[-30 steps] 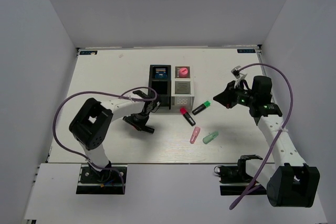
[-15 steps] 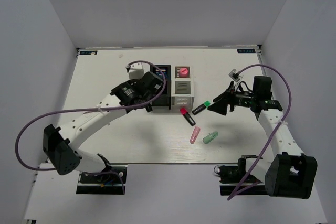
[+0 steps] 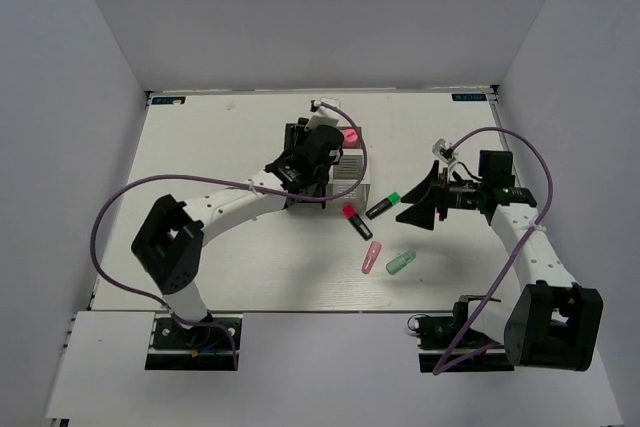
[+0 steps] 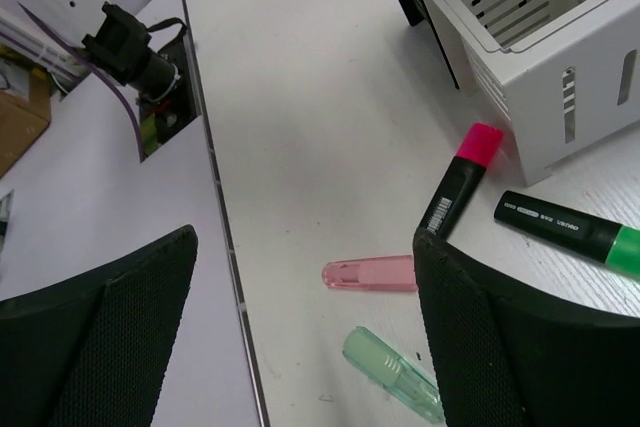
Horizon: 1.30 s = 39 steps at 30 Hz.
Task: Sort the stationery into containers
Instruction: Place the pen in the storage box, then pick up the pen from the center of the board.
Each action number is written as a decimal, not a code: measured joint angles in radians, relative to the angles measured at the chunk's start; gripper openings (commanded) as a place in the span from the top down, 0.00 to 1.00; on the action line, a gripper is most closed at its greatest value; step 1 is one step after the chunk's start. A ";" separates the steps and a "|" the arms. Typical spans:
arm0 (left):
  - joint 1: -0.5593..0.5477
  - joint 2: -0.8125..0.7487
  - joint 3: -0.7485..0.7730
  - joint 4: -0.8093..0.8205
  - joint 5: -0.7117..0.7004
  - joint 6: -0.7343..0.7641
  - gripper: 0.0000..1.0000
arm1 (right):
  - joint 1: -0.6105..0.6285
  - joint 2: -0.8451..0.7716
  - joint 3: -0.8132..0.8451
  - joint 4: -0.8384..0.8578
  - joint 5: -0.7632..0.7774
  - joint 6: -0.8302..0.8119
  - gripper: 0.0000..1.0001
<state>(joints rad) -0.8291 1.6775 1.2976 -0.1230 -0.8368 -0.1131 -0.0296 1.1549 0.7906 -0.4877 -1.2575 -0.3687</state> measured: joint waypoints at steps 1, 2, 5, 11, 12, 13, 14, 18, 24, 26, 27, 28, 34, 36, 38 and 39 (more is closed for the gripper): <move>-0.001 0.020 -0.001 0.041 -0.008 0.029 1.00 | 0.000 -0.006 -0.001 -0.002 0.002 -0.010 0.10; -0.002 0.034 -0.002 0.076 -0.017 0.052 1.00 | -0.001 -0.015 -0.005 -0.002 0.005 -0.016 0.10; -0.002 0.053 -0.016 0.169 -0.033 0.095 1.00 | -0.002 -0.061 -0.033 0.036 0.018 -0.010 0.10; 0.001 0.050 -0.056 0.233 -0.060 0.077 0.59 | -0.004 -0.084 -0.049 0.064 0.040 -0.003 0.10; 0.002 0.049 -0.066 0.229 -0.062 0.063 0.59 | -0.004 -0.082 -0.049 0.065 0.045 -0.003 0.10; 0.002 0.047 -0.076 0.223 -0.064 0.051 0.59 | -0.005 -0.079 -0.049 0.066 0.051 -0.003 0.10; 0.002 0.047 -0.084 0.211 -0.064 0.037 0.59 | -0.006 -0.077 -0.049 0.065 0.055 -0.003 0.10; 0.002 0.046 -0.109 0.177 -0.064 -0.006 0.24 | -0.010 -0.066 -0.048 0.063 0.062 -0.006 0.10; 0.002 0.034 -0.107 0.137 -0.050 -0.035 0.28 | -0.010 0.078 0.091 -0.116 0.105 -0.191 0.97; 0.002 0.022 -0.097 0.112 -0.040 -0.052 1.00 | -0.010 0.132 0.168 -0.209 0.124 -0.352 0.94; 0.002 0.013 -0.085 0.088 -0.034 -0.053 1.00 | -0.010 0.165 0.213 -0.274 0.137 -0.490 0.71; 0.000 0.000 -0.071 0.058 -0.025 -0.061 1.00 | -0.010 0.193 0.246 -0.339 0.144 -0.603 0.59; -0.031 -0.172 -0.004 -0.244 0.154 -0.184 0.39 | -0.008 0.447 0.409 -0.660 0.314 -1.284 0.40; -0.058 -0.269 -0.025 -0.347 0.217 -0.226 0.25 | -0.005 0.542 0.483 -0.719 0.360 -1.400 0.40; -0.083 -0.379 -0.097 -0.412 0.254 -0.255 0.22 | 0.002 0.595 0.520 -0.721 0.390 -1.468 0.40; -0.097 -0.441 -0.151 -0.452 0.273 -0.271 0.22 | 0.006 0.607 0.524 -0.706 0.406 -1.498 0.40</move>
<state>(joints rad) -0.9257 1.2366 1.1465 -0.5755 -0.5640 -0.3843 -0.0238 1.7618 1.3144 -1.1938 -0.8516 -1.8664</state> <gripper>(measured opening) 0.769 0.603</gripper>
